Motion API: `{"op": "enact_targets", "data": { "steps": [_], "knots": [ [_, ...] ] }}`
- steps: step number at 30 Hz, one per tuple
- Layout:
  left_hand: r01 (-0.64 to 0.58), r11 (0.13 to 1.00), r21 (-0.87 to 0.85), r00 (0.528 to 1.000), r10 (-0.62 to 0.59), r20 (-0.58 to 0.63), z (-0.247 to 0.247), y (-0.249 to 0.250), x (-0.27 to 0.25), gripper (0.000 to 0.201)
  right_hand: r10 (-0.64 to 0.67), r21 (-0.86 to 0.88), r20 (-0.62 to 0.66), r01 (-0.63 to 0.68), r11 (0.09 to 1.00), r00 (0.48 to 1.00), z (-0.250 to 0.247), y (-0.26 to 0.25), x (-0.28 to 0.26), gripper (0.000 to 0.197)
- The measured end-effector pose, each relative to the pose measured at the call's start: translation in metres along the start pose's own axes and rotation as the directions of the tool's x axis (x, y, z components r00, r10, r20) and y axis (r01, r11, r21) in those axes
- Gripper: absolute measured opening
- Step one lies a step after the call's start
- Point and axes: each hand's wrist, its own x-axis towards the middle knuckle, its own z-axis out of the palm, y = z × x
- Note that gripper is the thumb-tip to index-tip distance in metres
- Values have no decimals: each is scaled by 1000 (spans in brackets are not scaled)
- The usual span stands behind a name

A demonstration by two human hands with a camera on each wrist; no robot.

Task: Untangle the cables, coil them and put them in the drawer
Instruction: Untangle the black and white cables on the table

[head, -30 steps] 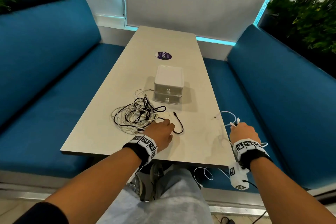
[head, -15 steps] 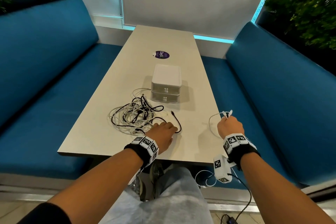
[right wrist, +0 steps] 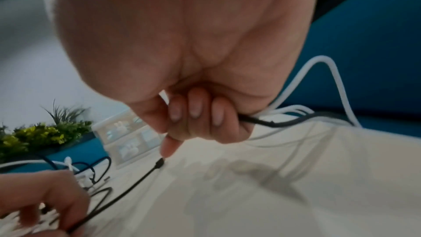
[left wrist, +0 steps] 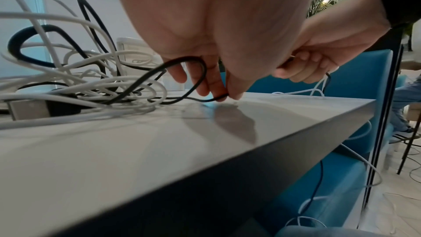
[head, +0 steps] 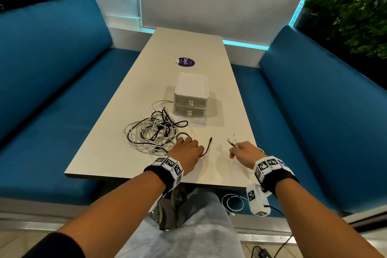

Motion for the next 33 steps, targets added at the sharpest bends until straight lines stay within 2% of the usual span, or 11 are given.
{"op": "enact_targets", "data": {
  "steps": [8,11,14,17,22,25,27,29,33],
  "knots": [
    [-75,994,-82,997,74,-19,-2,5,0,12,-30,244,-76,48,969,997,31,-24,5,40],
    [-93,990,-104,995,91,-31,-2,11,0,11,-76,313,-94,102,944,993,35,-35,4,38],
    [-103,988,-111,994,98,-47,-4,16,1,10,-126,249,-112,151,957,986,38,-41,6,29],
    [-111,990,-89,993,107,-51,-4,19,1,13,-124,148,-136,144,978,983,41,-39,8,20],
    [-70,995,77,996,74,-52,-7,8,-2,29,-78,-100,-188,60,993,979,40,-27,11,31],
    [-74,991,110,997,76,-21,-11,1,2,29,-40,-92,-247,17,996,968,33,-20,13,28],
    [-34,994,107,999,36,-15,-11,-5,4,26,-6,-85,-313,-22,996,950,24,-14,10,25],
    [0,996,93,1000,1,0,-10,-14,2,22,13,-89,-323,-44,995,946,16,-7,7,24],
    [-17,997,73,999,14,44,-12,-16,0,20,-33,-31,-297,25,999,954,14,-11,5,22]
  ]
}}
